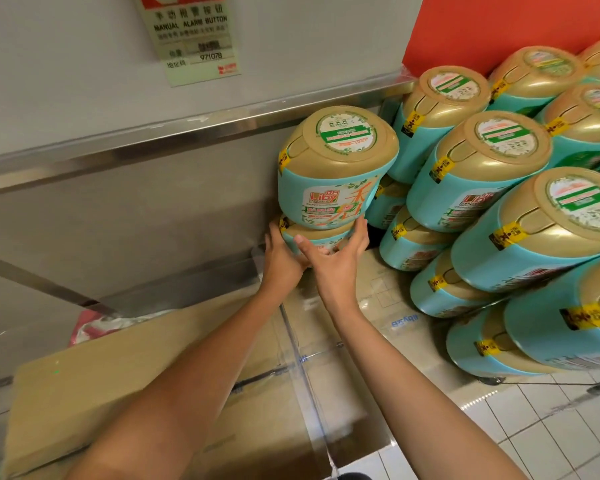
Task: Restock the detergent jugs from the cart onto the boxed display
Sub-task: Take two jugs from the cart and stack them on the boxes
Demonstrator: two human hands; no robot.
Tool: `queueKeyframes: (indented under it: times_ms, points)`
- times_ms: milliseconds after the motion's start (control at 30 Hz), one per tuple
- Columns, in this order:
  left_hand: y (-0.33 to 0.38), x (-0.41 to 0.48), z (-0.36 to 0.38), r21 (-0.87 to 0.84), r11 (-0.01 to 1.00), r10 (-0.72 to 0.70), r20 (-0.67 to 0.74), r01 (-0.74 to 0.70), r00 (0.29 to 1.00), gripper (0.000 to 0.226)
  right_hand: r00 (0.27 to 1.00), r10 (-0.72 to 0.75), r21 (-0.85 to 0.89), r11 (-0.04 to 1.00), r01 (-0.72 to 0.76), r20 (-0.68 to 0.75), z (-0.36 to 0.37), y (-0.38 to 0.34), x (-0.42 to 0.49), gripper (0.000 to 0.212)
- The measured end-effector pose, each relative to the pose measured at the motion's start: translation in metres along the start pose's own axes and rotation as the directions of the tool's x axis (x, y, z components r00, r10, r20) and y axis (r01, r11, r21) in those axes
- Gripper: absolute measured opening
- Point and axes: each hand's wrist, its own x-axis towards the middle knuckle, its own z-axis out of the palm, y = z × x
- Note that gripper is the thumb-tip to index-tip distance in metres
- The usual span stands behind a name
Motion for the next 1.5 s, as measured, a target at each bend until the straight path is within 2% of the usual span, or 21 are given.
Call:
queueKeyframes:
  times_ms: [67,167,300,500,833,1100,1200,1267,1300,1367,1433,1500]
  points:
    - [0.003,-0.003,0.004,0.000,1.000,-0.014,-0.003,0.014,1.000,0.095,0.996,-0.068,0.004,0.998,0.068,-0.055,-0.001,-0.001,0.000,0.135]
    - [0.008,-0.005,0.007,0.031,0.999,-0.022,0.008,0.021,1.000,0.109,0.982,-0.165,-0.022,0.986,0.163,-0.090,-0.004,-0.002,0.004,0.138]
    - [0.014,-0.007,0.012,0.031,0.997,-0.074,0.032,0.073,0.997,0.120,0.982,-0.141,-0.014,0.990,0.140,-0.123,-0.005,-0.005,0.011,0.135]
    - [0.012,-0.005,0.019,0.051,0.997,-0.064,0.070,0.061,0.995,0.103,0.979,-0.143,-0.042,0.990,0.138,-0.143,-0.009,-0.004,0.018,0.131]
    - [0.000,0.001,0.018,0.099,0.995,-0.020,0.127,0.008,0.992,0.107,0.974,-0.172,-0.055,0.985,0.165,-0.145,-0.017,0.003,0.021,0.131]
    - [0.001,-0.008,0.026,0.000,1.000,-0.019,0.061,0.019,0.998,0.104,0.983,-0.133,-0.080,0.989,0.124,-0.126,-0.023,0.014,0.022,0.126]
    - [-0.003,-0.011,0.022,-0.017,0.999,-0.028,0.089,0.029,0.996,0.110,0.986,-0.122,-0.100,0.989,0.110,-0.114,-0.026,0.020,0.019,0.123]
    - [-0.008,-0.018,0.018,-0.101,0.992,-0.062,0.137,0.076,0.989,0.112,0.991,-0.104,-0.092,0.991,0.096,-0.084,-0.029,0.026,0.015,0.118]
    - [-0.011,-0.023,0.017,-0.160,0.980,-0.093,0.160,0.119,0.983,0.109,0.995,-0.082,-0.066,0.995,0.078,-0.060,-0.031,0.030,0.012,0.115]
    - [-0.016,-0.034,0.013,-0.173,0.967,-0.151,0.197,0.186,0.969,0.097,1.000,-0.017,0.018,1.000,0.018,-0.015,-0.035,0.037,0.002,0.104]
    - [-0.023,-0.045,0.006,-0.066,0.979,-0.175,0.198,0.191,0.965,0.077,0.999,0.033,0.048,0.998,-0.033,-0.007,-0.039,0.041,-0.015,0.091]
    - [-0.027,-0.055,-0.006,0.032,0.986,-0.164,0.200,0.161,0.966,0.060,0.999,0.052,0.000,0.999,-0.052,-0.007,-0.043,0.042,-0.033,0.075]
